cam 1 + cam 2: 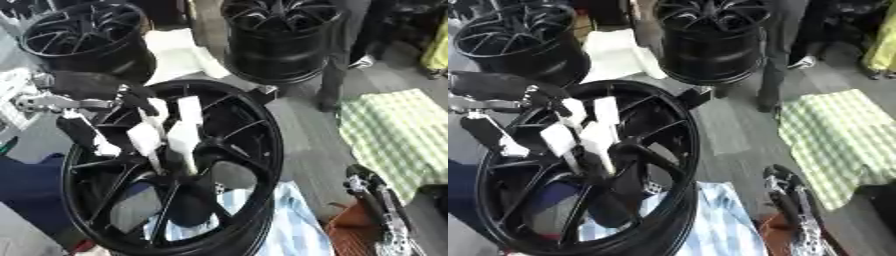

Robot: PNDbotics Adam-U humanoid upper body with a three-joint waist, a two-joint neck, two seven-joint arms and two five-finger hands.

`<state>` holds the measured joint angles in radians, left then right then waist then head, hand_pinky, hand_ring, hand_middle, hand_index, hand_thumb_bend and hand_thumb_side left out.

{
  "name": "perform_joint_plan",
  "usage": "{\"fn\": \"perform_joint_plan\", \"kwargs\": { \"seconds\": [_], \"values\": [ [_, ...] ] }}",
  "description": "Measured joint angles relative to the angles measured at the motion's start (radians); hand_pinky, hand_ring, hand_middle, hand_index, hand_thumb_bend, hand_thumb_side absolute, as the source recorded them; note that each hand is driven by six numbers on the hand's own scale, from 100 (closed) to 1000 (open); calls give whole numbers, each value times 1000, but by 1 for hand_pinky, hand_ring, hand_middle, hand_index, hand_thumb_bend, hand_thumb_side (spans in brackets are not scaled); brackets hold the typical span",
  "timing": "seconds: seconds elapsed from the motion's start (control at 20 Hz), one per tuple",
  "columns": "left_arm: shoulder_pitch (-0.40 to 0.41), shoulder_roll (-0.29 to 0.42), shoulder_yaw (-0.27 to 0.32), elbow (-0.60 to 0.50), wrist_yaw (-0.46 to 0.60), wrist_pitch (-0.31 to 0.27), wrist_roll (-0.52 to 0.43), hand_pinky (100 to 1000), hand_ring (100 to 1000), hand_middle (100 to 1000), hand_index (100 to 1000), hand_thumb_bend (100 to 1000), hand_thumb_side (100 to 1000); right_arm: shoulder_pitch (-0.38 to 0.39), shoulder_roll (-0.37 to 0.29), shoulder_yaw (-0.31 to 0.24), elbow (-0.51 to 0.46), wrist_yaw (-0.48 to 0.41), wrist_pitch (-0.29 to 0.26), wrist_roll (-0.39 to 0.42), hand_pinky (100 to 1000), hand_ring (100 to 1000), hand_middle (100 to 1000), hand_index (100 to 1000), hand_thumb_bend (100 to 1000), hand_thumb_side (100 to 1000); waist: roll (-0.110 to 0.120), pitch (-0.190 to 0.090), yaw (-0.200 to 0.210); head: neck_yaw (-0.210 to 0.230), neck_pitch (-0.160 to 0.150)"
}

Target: Pull the pin out of the wheel hub.

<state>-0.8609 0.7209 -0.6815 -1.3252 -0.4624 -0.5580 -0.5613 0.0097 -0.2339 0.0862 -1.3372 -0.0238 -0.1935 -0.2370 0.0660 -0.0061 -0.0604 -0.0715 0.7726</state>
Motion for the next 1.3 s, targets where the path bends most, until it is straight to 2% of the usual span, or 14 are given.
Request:
{"fn": "perform_joint_plan", "kwargs": {
  "seconds": [0.5, 0.8, 0.9, 0.95, 1.3],
  "values": [
    [12, 0, -17, -1, -6, 0, 0, 343, 1000, 714, 887, 299, 540, 0, 0, 0, 2, 0, 0, 0, 719, 696, 720, 858, 237, 675, 0, 0, -1, 4, 0],
    [16, 0, -18, -7, -4, -1, 1, 321, 1000, 642, 838, 249, 429, 0, 0, 0, 3, 0, 0, 0, 719, 696, 720, 858, 238, 675, 1, 0, -1, 7, 0],
    [16, 0, -18, -7, -3, -1, 1, 310, 1000, 614, 816, 219, 359, 0, 0, 0, 3, 0, 0, 0, 719, 696, 720, 858, 237, 675, 1, 0, -2, 7, 0],
    [16, 0, -18, -7, -1, -1, 1, 301, 1000, 594, 800, 196, 312, 0, 0, 0, 3, 0, 0, 0, 720, 696, 720, 858, 237, 676, 1, 0, -2, 8, 0],
    [16, -8, -14, 7, 34, -1, 1, 237, 1000, 434, 658, 106, 172, 0, 0, 0, 3, 0, 0, 0, 720, 696, 720, 858, 237, 676, 1, 0, -1, 8, 0]
  ]
}}
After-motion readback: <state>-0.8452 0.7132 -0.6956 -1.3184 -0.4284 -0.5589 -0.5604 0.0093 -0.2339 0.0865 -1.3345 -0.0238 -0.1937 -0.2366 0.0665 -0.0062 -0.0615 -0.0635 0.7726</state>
